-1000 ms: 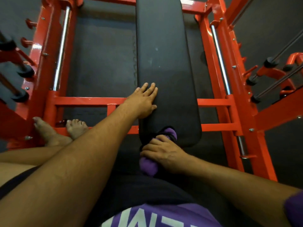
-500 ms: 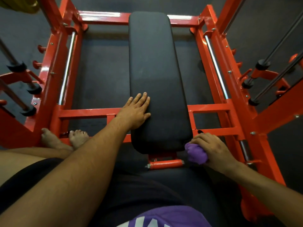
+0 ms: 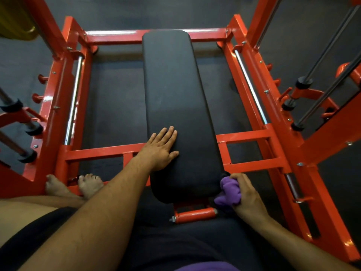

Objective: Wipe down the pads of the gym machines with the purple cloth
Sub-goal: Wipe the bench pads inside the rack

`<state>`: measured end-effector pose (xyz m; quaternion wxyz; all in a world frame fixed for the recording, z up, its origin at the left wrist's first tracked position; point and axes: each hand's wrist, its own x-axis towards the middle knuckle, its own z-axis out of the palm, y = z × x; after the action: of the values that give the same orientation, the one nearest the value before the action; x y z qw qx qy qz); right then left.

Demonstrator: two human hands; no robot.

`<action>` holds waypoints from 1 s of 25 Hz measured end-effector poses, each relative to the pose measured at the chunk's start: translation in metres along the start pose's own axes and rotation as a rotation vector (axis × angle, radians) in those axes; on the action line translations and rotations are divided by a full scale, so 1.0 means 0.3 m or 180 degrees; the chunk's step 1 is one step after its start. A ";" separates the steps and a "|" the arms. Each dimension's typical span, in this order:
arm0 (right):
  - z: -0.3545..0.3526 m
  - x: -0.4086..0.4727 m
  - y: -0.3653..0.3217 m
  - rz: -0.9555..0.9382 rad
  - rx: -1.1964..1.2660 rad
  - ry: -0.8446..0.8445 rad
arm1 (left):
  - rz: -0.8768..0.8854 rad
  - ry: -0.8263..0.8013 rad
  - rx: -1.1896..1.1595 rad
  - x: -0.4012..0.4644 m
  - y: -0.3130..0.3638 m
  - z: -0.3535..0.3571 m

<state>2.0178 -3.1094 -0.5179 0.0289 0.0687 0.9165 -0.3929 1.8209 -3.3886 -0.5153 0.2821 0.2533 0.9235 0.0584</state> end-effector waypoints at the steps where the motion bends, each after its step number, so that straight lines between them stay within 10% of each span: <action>1: -0.005 -0.006 0.001 0.0206 0.0131 0.0154 | -0.0013 -0.0008 0.0015 -0.001 0.005 -0.007; 11: -0.075 0.108 -0.173 -0.0516 0.0741 0.0869 | -0.0014 0.0297 -0.0241 -0.092 0.064 -0.167; 25: 0.075 0.342 -0.838 -0.0973 0.0788 0.0440 | -0.0134 0.1346 -0.1215 -0.507 -0.400 -0.481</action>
<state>1.8790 -3.2865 -0.3644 -0.1026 -0.0414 0.8608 -0.4968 1.7978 -3.5634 -0.3503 0.1270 0.1586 0.9392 0.2769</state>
